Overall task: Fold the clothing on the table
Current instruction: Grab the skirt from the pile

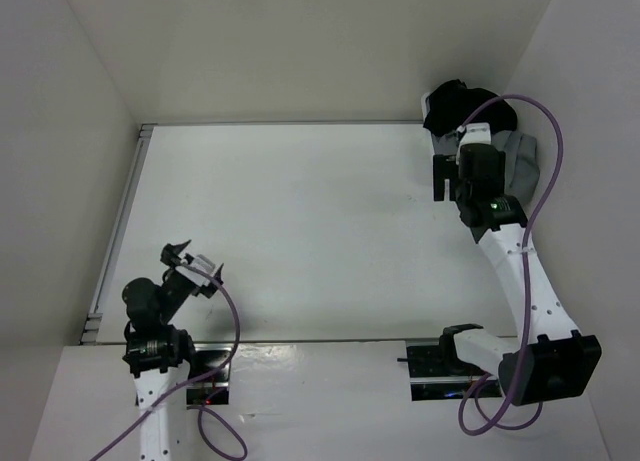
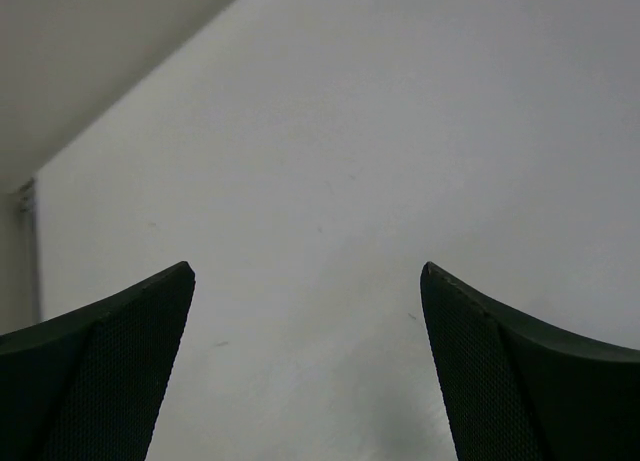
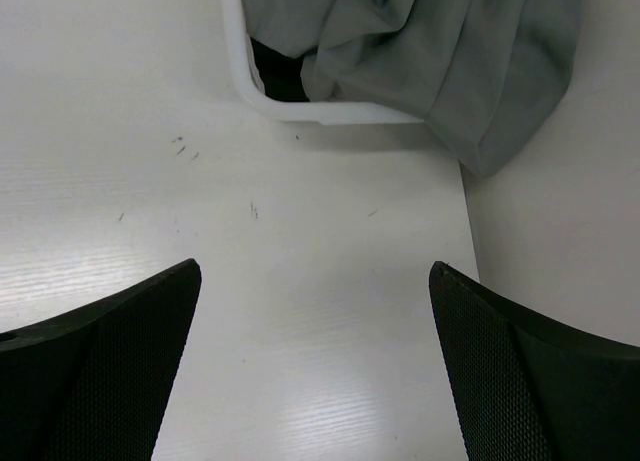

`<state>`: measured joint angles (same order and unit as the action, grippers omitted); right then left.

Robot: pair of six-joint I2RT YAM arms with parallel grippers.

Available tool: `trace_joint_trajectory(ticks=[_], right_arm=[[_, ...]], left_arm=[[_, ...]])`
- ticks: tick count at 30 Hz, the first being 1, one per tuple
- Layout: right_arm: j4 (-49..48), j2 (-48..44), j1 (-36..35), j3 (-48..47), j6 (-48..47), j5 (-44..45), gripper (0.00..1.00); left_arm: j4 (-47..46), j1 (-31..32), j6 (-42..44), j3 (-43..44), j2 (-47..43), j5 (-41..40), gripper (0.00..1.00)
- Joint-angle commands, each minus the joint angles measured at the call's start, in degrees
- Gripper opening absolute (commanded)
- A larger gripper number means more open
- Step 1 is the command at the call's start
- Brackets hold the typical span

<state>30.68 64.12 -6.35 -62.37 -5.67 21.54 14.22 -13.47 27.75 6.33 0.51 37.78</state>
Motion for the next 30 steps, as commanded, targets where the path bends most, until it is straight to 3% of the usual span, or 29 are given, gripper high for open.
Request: trace_joint_trajectory(ticks=[1,4,8,10,14,17,21,30], right_arm=[[0.88,-1.71,-0.51,-4.16,-0.48,-0.97,0.99],[0.88,-1.71,-0.51,-6.62,-0.48,-0.97,0.99],[1.57,2.40,-1.03,-10.91,1.28,2.10,0.99],[2.72,7.85,-1.03,-14.77,1.98,3.51,0.99],[2.73,14.97,-1.03,-19.28,2.86,4.30,0.99],[0.18,17.45,-1.03,-21.21,2.86,2.55,0.99],[-1.32,22.53,1.60,-24.28,2.33,-4.04,0.99],[0.44,38.61,10.22,-40.79,2.95,-14.16,0.99]], left_arm=[[-13.76,-0.06,-7.78,9.98,-7.90,-8.58,1.00],[-16.93,-0.06,-1.13,15.80,-7.90,-7.55,1.00],[-21.95,-0.06,-13.49,23.45,-2.04,-16.92,1.00],[-19.15,-0.06,-18.50,31.78,3.85,-20.71,1.00],[-4.51,-0.06,-26.77,49.63,26.84,-33.45,1.00],[4.89,-0.68,-24.42,58.76,35.92,-30.94,1.00],[11.79,-0.68,-25.72,63.28,46.23,-32.24,1.00],[7.50,-0.68,-32.05,60.91,57.75,-25.41,1.00]])
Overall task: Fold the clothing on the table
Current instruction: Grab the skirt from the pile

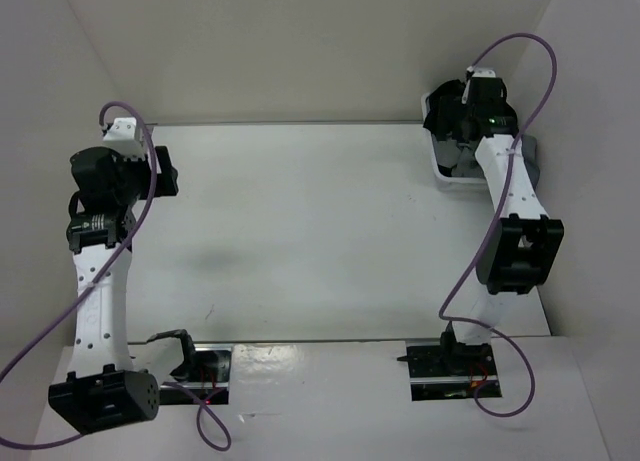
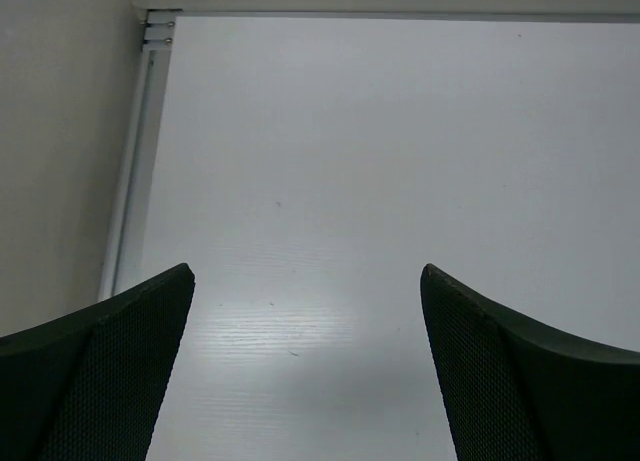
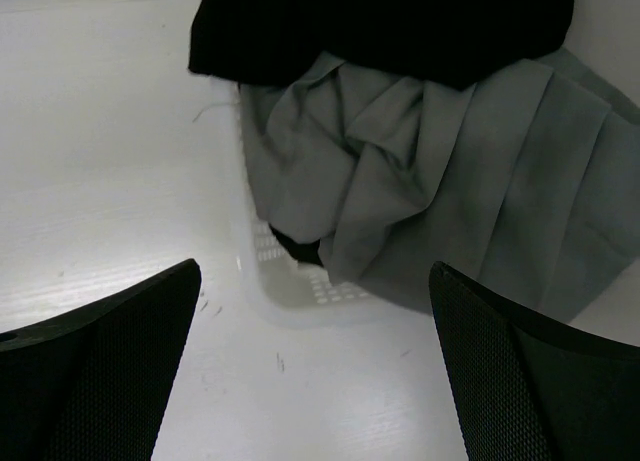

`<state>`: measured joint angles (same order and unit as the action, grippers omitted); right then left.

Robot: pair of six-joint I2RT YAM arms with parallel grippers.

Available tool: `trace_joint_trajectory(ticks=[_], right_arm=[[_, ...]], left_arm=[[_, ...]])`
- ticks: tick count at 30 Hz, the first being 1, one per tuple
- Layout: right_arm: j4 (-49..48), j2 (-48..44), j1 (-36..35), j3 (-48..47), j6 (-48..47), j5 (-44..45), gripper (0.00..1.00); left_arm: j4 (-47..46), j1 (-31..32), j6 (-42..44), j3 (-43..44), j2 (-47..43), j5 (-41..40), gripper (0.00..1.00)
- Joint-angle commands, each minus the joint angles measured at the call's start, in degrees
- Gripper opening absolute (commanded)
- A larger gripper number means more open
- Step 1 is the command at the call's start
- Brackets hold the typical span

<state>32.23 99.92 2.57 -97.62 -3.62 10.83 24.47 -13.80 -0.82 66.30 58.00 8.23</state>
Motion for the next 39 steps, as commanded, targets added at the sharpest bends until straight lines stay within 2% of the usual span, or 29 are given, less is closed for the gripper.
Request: trace_joint_trajectory(ticks=[1,6,10,15,18,19,20,29,34,36,37,39], right_arm=[[-1.11,5.87,2.00,-8.43,0.89,-3.45,0.99],[-1.11,14.76,2.00,-16.27,-0.16,-3.45,0.99],[-0.42,22.06,2.00,-24.26,-0.78,-5.73,0.99],[5.20,36.00,2.00,-43.67,0.54,-5.73,0.96],[13.45,48.75,2.00,-64.29,1.06,-6.26,0.92],[14.17,48.79,2.00,-69.14,1.07,-5.74,0.92],[11.05,48.79,2.00,-68.15,0.29,-5.12,0.92],[12.24,57.93,0.86,-75.51,-0.25,-3.89,0.91],[11.72,59.25,2.00,-76.05,-0.25,-3.89,0.79],[11.72,59.87,2.53,-76.05,-0.25,-3.89,0.68],[11.02,60.48,2.53,-76.05,-0.77,-2.93,0.57],[11.01,61.00,2.53,-76.57,-0.78,-1.43,0.47]], left_arm=[[-2.76,-0.35,-3.49,0.41,0.88,5.03,1.00],[-5.65,-0.35,-0.15,-3.18,3.00,3.55,1.00],[-5.67,0.18,1.34,-4.60,5.19,6.01,1.00],[-6.28,0.88,2.48,-5.39,5.81,5.31,1.00],[-6.98,1.41,2.49,-6.63,4.76,5.31,1.00],[-7.67,1.41,2.49,-7.23,3.97,5.31,1.00],[-7.68,1.41,2.49,-7.24,3.44,4.78,1.00],[-7.68,1.41,3.54,-7.77,6.07,4.25,1.00],[-7.68,1.41,3.54,-7.77,6.07,4.25,1.00],[-7.68,1.41,3.54,-7.77,5.55,4.25,1.00],[-7.68,1.41,4.07,-8.38,5.55,4.86,1.00],[-7.68,1.41,4.07,-8.38,5.55,4.87,1.00]])
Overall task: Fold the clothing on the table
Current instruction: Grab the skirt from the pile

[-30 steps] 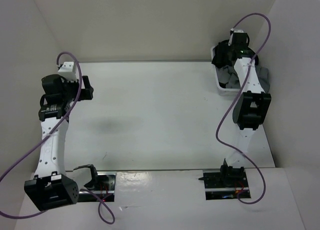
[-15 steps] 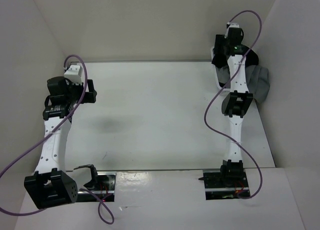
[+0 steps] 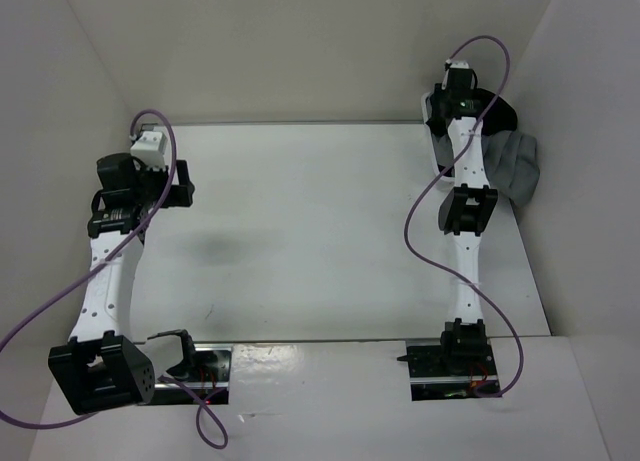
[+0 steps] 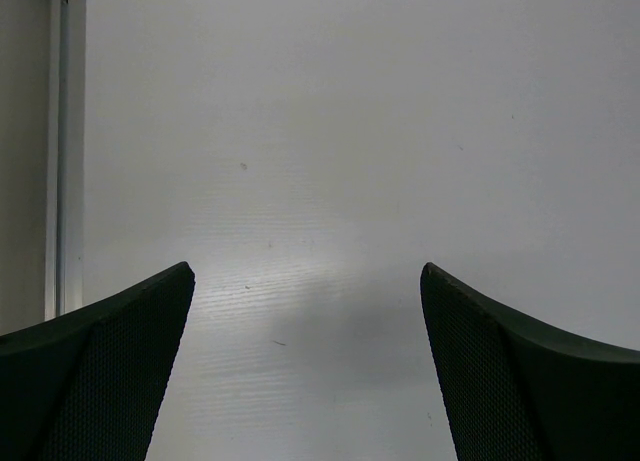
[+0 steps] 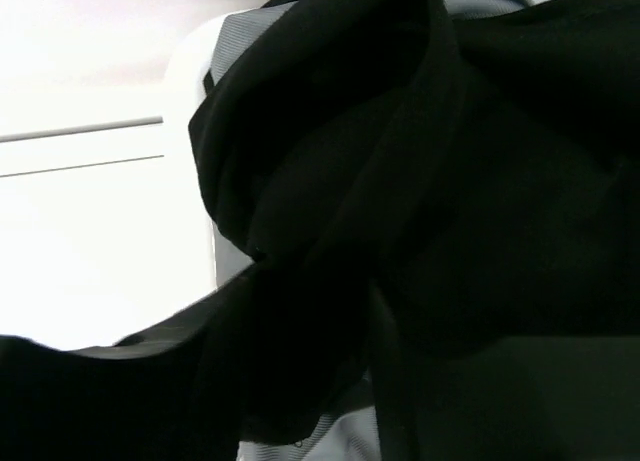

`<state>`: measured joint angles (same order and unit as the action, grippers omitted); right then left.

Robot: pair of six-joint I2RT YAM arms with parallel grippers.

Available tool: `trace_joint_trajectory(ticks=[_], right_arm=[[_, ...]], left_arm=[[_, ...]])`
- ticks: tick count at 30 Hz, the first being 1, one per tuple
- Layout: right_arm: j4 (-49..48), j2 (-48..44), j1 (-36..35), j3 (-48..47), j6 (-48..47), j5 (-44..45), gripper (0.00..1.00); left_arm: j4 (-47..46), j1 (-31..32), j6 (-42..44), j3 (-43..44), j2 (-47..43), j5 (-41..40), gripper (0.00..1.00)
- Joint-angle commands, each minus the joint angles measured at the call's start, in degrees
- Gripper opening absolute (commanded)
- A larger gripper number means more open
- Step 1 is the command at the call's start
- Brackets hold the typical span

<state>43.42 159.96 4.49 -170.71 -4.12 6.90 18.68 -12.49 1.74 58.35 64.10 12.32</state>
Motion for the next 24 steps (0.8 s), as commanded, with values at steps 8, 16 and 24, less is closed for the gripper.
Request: trace_joint_trajectory(ticks=[8,16,24], right_arm=[[2.10,-1.13,1.74,-7.16,1.04,-0.02,0.00],[6.33,-17.38,4.91,-8.93,3.42,-8.57,0.00],[10.80,-28.63,4.91,-8.93,0.34,-8.20,0.00]], left_arm=[[-1.89,0.10,2.04,-0.95,-1.08,1.31,1.00],[-1.89,0.10,2.04,-0.95,-2.13,2.36,1.00],[-1.89,0.10,2.04,-0.95,-3.71,3.50,1.00]])
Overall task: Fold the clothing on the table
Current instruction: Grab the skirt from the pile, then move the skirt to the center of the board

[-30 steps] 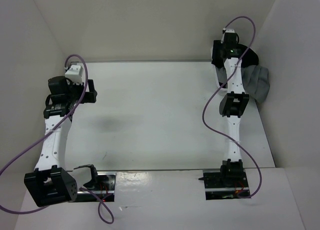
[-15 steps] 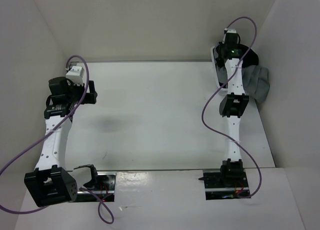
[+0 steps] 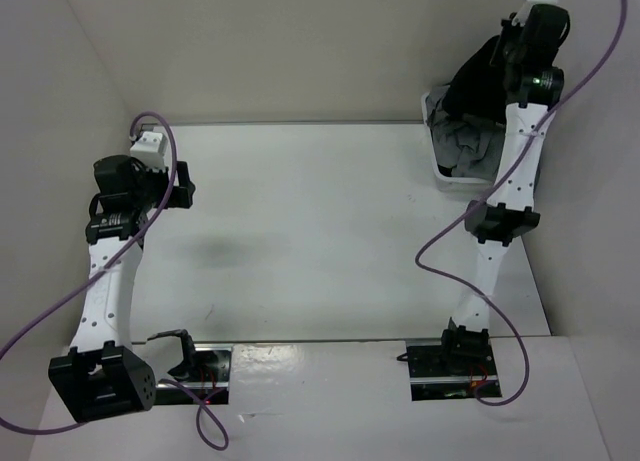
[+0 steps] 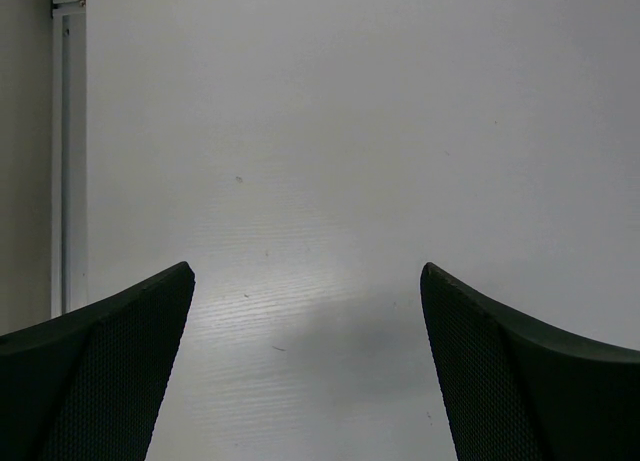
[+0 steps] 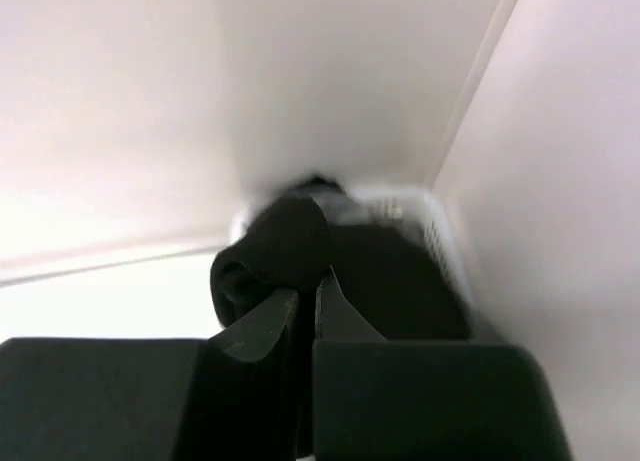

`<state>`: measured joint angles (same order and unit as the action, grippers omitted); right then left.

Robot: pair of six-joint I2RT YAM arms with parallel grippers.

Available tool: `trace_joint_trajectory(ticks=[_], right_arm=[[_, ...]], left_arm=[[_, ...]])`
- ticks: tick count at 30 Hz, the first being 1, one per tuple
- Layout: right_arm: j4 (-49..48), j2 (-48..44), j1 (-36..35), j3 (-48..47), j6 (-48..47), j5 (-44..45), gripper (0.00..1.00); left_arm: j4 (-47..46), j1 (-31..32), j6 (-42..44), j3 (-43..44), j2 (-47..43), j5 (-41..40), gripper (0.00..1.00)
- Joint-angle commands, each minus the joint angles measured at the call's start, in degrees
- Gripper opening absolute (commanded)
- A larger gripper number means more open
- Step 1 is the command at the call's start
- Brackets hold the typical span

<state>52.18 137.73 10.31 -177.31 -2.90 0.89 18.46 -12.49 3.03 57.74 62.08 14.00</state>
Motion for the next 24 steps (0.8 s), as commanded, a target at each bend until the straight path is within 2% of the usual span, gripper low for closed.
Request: trace_joint_trajectory(ticks=[1,5,8,9,12,13,15,17,21,24], right_arm=[[2.04,-7.55,-0.90,-2.33,-0.88,-2.81,0.00],[4.94,-14.06,-5.55,0.03,-2.72,-4.75,0.00],[8.54,-19.15,-14.15,3.72,-6.41,-4.75,0.00],[10.90,-20.30,-19.39,6.51,-8.33,-4.75,0.00],[15.38,-23.82,-25.76,12.94,-10.11,-11.15,0.00],[16.10,-24.52,-28.12,14.35,-10.11,-15.69,0.02],[18.64,-25.14,-28.76,17.26,-10.11,-19.94,0.40],[19.36,-25.14,-28.76,19.10,-10.11,-20.93,0.69],[17.36,-24.53,-26.05,24.90,-7.22,-13.11,0.74],[11.92,-27.16,-19.81,33.49,-5.63,-8.20,0.77]], left_arm=[[-1.67,0.10,0.75,-0.34,-1.70,1.82,1.00],[-1.67,0.10,0.75,-0.34,-1.70,1.82,1.00],[-1.67,0.10,0.75,-0.34,-1.70,1.82,1.00],[-1.67,0.10,0.75,-0.34,-2.23,1.82,1.00],[-1.67,0.10,0.75,-0.34,-2.75,2.34,1.00],[-1.67,0.10,0.75,-0.34,-2.76,2.35,1.00],[-1.67,0.10,0.75,-0.34,-2.76,2.87,1.00],[-1.67,0.10,0.75,-0.34,-2.76,2.88,1.00],[-1.15,0.10,0.75,-0.34,-3.29,4.80,1.00],[0.08,0.10,1.37,0.18,-3.29,7.96,1.00]])
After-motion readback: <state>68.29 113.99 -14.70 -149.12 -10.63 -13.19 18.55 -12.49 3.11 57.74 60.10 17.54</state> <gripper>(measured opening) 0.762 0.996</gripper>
